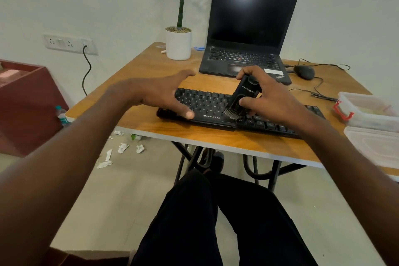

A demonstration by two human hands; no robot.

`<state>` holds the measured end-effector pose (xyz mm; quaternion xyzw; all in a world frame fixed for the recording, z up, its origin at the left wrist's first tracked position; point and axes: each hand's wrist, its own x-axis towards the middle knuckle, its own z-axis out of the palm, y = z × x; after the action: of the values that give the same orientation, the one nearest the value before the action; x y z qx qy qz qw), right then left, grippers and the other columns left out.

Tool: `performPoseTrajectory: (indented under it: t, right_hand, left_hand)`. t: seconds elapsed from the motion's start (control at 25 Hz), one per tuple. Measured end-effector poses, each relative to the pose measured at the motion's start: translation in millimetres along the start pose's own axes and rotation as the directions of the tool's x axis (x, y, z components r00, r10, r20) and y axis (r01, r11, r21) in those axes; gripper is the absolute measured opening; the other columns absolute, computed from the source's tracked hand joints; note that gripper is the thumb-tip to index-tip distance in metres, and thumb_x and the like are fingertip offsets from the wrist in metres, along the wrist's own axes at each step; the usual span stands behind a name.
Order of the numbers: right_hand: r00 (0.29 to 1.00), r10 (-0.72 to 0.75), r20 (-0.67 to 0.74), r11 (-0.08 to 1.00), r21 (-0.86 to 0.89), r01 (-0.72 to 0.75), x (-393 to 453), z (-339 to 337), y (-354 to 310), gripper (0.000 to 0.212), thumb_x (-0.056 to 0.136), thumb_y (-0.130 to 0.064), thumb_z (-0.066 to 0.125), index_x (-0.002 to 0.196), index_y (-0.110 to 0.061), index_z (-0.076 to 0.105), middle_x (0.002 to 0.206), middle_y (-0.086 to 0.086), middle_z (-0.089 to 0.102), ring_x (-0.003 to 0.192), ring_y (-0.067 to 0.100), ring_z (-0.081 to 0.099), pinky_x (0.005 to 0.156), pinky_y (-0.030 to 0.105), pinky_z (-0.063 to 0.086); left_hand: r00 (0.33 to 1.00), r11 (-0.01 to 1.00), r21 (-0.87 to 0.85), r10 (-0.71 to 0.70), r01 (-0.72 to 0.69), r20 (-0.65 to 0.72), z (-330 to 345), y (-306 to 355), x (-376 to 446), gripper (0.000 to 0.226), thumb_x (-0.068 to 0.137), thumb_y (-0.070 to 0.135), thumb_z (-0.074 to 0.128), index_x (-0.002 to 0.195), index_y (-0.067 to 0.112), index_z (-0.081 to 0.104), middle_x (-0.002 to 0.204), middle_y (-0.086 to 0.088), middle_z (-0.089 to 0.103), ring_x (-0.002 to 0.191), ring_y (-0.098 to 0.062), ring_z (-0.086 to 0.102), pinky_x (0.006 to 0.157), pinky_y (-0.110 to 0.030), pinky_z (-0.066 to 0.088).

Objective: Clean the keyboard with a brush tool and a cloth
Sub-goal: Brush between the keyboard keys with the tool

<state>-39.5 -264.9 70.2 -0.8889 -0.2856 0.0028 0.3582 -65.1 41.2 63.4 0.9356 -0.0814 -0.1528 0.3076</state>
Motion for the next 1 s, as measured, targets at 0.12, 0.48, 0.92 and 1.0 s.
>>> performPoseTrajectory:
  t: [0.12, 0.48, 0.92, 1.0]
  right_hand:
    - [0.995, -0.099, 0.028, 0.995, -0.007, 0.099, -7, -7, -1, 0.050, 0.092, -0.013, 0.072, 0.124, -0.045, 0.053, 0.117, -0.016, 0.055, 0.100, 0.014, 0.066, 0.069, 0.026, 0.062]
    - [0.967, -0.231, 0.108, 0.961, -0.132, 0.244, -23, -20, 5, 0.055, 0.089, -0.016, 0.071, 0.130, -0.049, 0.056, 0.129, -0.011, 0.060, 0.115, 0.015, 0.062, 0.084, 0.034, 0.062]
    - [0.966, -0.254, 0.059, 0.917, -0.304, 0.259, -18, -22, -6, 0.048, 0.089, -0.020, 0.072, 0.124, -0.047, 0.052, 0.115, -0.013, 0.060, 0.105, 0.013, 0.062, 0.076, 0.031, 0.061]
    - [0.952, -0.275, 0.133, 0.952, -0.104, 0.290, -23, -18, -7, 0.048, 0.091, -0.016, 0.072, 0.126, -0.043, 0.053, 0.120, -0.016, 0.059, 0.111, 0.008, 0.062, 0.080, 0.025, 0.060]
  left_hand:
    - [0.999, 0.966, 0.259, -0.023, 0.014, 0.031, 28, 23, 19, 0.136, 0.057, 0.082, 0.083, 0.159, 0.056, -0.004, 0.174, -0.002, 0.019, 0.157, -0.044, 0.013, 0.125, -0.064, 0.020]
    - [0.996, 0.934, 0.347, -0.092, 0.080, 0.017, 31, 20, 23, 0.131, 0.052, 0.083, 0.079, 0.158, 0.053, 0.006, 0.169, 0.001, 0.029, 0.156, -0.043, 0.010, 0.126, -0.059, 0.010]
    - [0.989, 0.922, 0.363, -0.147, 0.137, -0.001, 33, 31, 18, 0.125, 0.059, 0.074, 0.084, 0.160, 0.050, 0.014, 0.169, 0.003, 0.029, 0.156, -0.041, 0.011, 0.124, -0.058, 0.015]
    - [0.989, 0.917, 0.373, -0.151, 0.143, -0.009, 33, 33, 19, 0.121, 0.066, 0.068, 0.086, 0.160, 0.049, 0.014, 0.169, 0.003, 0.030, 0.155, -0.040, 0.013, 0.123, -0.057, 0.018]
